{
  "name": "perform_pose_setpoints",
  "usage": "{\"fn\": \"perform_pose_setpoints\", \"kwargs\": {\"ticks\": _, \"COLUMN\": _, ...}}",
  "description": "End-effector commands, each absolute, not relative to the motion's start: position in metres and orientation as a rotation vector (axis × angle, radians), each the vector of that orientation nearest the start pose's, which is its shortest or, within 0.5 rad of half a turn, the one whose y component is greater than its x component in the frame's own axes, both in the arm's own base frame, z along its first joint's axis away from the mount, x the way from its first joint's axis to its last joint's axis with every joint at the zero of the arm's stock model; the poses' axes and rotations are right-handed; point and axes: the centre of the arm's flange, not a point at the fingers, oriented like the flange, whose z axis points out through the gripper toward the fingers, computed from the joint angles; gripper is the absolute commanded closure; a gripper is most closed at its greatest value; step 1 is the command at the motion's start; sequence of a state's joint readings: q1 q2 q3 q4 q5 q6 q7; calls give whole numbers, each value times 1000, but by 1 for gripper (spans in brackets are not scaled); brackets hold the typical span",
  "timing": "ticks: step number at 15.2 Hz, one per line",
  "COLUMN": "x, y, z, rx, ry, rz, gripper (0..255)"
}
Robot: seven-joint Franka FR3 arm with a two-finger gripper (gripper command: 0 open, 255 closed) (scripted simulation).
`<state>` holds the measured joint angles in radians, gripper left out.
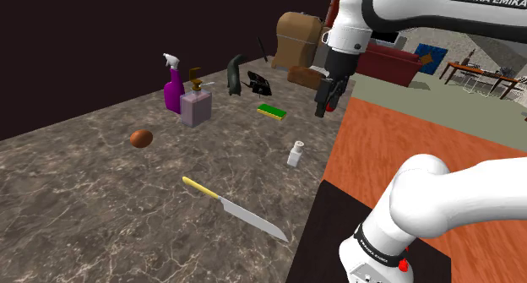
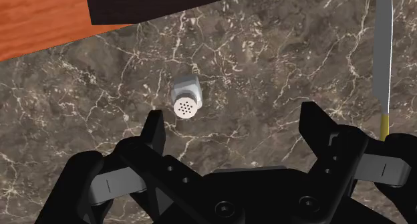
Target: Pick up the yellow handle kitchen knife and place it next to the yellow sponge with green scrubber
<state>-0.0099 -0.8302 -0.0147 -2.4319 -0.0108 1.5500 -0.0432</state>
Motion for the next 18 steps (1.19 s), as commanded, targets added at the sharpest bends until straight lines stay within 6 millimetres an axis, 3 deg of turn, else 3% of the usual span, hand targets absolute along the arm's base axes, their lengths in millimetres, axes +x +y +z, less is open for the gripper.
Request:
{"fn": "perform_pose_setpoints", "kwargs": {"ticks": 1, "x": 291, "y": -9, "z": 566, "rx": -3139, "ry": -37, "rz": 81, "gripper": 0}}
{"fn": "perform_pose_setpoints", "kwargs": {"ticks": 18, "x": 336, "y": 165, "z": 437, "rx": -3116, "ry": -243, "rz": 42, "gripper": 0}}
